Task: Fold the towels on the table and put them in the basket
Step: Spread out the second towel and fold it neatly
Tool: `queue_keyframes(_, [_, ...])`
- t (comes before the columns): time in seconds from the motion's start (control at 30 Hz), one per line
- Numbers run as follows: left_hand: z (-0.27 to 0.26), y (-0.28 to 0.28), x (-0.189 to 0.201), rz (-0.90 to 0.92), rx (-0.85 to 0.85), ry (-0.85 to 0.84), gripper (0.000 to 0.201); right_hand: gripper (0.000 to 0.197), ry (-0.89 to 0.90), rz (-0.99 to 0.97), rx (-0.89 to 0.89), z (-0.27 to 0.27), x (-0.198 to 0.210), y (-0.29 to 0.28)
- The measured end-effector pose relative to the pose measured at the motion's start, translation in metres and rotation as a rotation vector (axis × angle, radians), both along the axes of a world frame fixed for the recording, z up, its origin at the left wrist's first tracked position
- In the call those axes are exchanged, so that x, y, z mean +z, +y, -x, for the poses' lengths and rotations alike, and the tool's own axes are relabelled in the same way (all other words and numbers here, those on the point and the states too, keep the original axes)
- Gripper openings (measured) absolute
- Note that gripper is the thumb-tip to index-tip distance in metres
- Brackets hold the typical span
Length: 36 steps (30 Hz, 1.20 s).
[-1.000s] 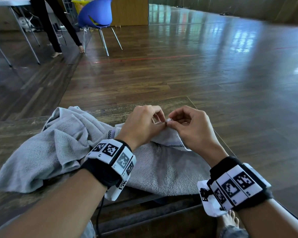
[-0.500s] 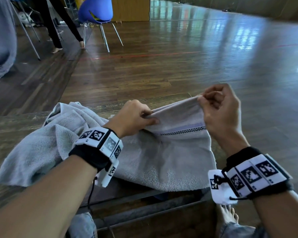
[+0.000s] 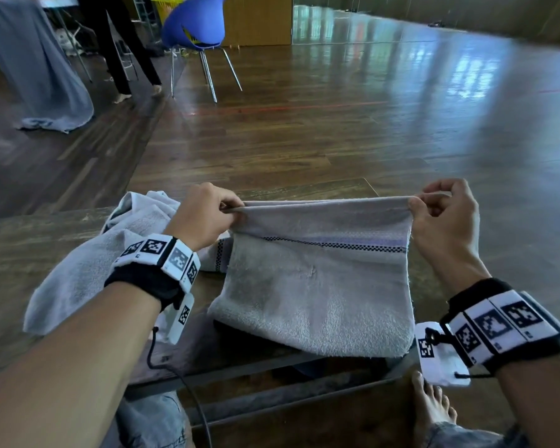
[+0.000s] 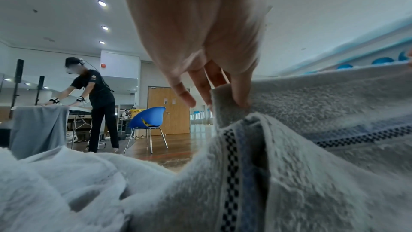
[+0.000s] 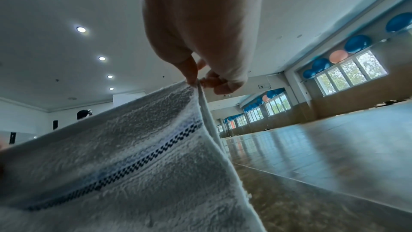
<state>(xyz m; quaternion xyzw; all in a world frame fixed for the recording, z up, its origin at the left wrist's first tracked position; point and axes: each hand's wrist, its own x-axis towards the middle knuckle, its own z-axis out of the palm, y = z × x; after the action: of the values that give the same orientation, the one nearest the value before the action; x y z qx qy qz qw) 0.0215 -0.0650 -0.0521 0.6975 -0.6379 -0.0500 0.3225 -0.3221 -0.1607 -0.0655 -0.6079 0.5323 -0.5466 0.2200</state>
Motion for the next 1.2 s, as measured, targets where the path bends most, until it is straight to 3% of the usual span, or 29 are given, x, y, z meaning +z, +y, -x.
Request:
queue_keyframes(0.2, [0.007,0.010,0.040,0.100,0.022,0.181,0.017,0.020,0.171,0.003,-0.009,0.015,0.022,0.008])
queue_keyframes(0.3, [0.015,0.005,0.084,0.097,0.065,0.135,0.030,0.029,0.271,0.005,0.050,0.015,0.063,0.000])
queue_keyframes(0.4, [0.026,-0.001,0.138,0.140,0.066,0.048,0.026,0.029,0.397,0.056,0.058,0.015,0.114,-0.009])
queue_keyframes(0.53, [0.040,-0.001,0.203,0.298,0.103,0.039,0.028,0.028,0.364,0.183,-0.004,0.026,0.170,-0.009])
queue_keyframes(0.63, [0.050,0.010,0.221,0.403,0.065,0.064,0.026,0.028,0.291,0.262,0.004,0.045,0.180,-0.002])
queue_keyframes(0.77, [0.056,0.037,0.181,0.300,-0.030,0.135,0.028,0.025,0.269,0.263,0.084,0.074,0.137,0.017])
queue_keyframes(0.93, [0.052,0.073,0.076,-0.126,-0.147,0.294,0.025,0.040,0.505,-0.031,0.286,0.104,0.043,0.050])
queue_keyframes(1.07, [0.050,0.091,0.013,-0.463,-0.189,0.206,0.027,0.036,0.692,-0.258,0.504,0.115,-0.009,0.078])
queue_keyframes(1.2, [0.047,0.094,0.001,-0.698,-0.227,0.137,0.028,0.035,0.643,-0.353,0.562,0.120,-0.021,0.082])
